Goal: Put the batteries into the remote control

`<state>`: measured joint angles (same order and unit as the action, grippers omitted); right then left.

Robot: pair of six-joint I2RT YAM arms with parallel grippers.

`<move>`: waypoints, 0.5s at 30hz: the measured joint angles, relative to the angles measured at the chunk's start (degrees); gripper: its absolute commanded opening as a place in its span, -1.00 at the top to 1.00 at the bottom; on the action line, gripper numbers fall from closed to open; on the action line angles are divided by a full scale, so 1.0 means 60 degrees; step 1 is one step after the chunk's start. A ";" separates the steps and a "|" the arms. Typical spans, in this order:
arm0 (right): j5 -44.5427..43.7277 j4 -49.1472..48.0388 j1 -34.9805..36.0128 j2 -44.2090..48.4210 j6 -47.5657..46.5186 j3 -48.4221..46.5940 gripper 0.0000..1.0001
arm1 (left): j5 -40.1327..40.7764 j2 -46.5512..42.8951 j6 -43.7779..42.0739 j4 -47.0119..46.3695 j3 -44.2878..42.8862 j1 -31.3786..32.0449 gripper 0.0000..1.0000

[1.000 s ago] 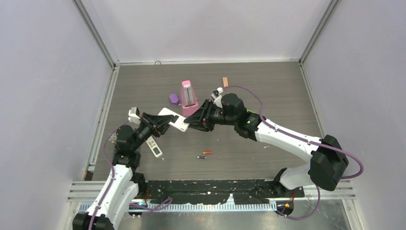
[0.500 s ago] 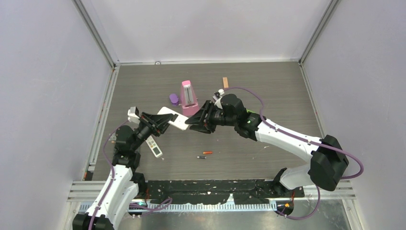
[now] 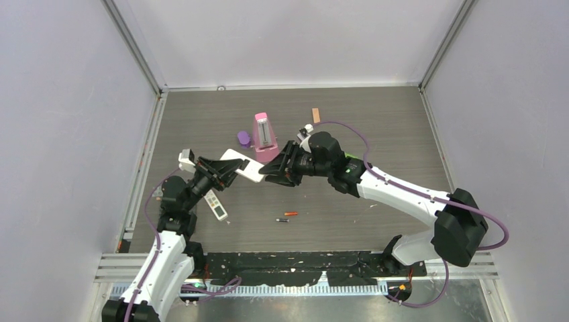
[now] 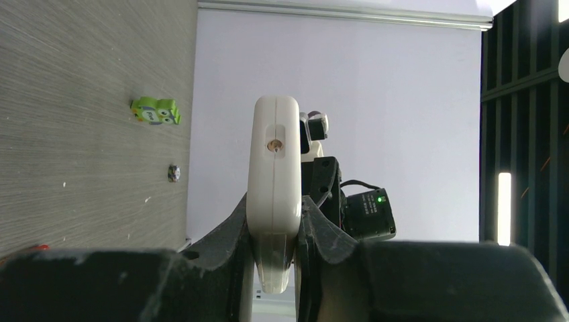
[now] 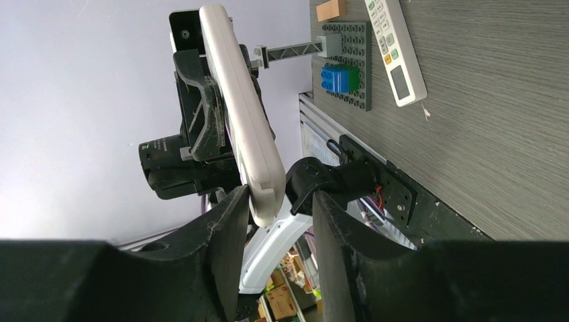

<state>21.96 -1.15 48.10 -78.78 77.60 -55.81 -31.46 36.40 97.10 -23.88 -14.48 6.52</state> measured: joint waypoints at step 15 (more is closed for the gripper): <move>-0.0346 -0.0951 0.0208 -0.0189 -0.0291 0.0000 0.20 | 0.0058 0.0062 0.0102 -0.0914 0.0106 0.0000 1.00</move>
<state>19.88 -6.85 49.34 -79.92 75.85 -55.81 -31.11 36.77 97.71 -29.36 -13.85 6.52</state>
